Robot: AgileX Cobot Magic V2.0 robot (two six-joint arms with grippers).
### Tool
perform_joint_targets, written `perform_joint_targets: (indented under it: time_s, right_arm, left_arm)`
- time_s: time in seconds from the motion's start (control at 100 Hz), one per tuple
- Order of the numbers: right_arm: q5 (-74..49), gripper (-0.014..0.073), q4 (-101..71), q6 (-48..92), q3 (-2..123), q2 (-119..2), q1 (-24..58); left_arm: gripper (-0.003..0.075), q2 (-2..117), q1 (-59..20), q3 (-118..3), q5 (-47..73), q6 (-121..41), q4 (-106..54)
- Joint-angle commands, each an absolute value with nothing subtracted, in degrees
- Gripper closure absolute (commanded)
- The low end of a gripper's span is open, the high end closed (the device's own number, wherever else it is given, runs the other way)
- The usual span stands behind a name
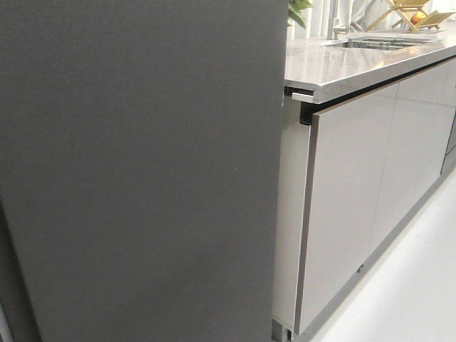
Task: Close fridge door
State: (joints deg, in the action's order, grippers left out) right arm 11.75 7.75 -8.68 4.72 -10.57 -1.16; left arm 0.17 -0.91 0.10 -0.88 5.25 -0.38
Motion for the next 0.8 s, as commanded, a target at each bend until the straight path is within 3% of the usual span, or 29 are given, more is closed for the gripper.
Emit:
perform_joint_targets:
  time_s: [0.0, 0.34, 0.79]
  right_arm:
    - [16.87, 0.067, 8.21, -8.2, 3.43, -8.32, -1.54]
    - [9.48, 0.067, 8.21, -8.2, -1.34, 1.09, -1.54]
    - [8.15, 0.067, 8.21, -8.2, -1.34, 1.2, -1.54]
  left_arm:
    - [0.0741, 1.26, -1.38, 1.7, -5.28, 5.45, -0.48]
    - [0.0741, 1.26, -1.38, 1.7, -5.28, 5.45, -0.48]
    - [0.0741, 1.26, -1.38, 1.7, -5.28, 5.45, -0.48]
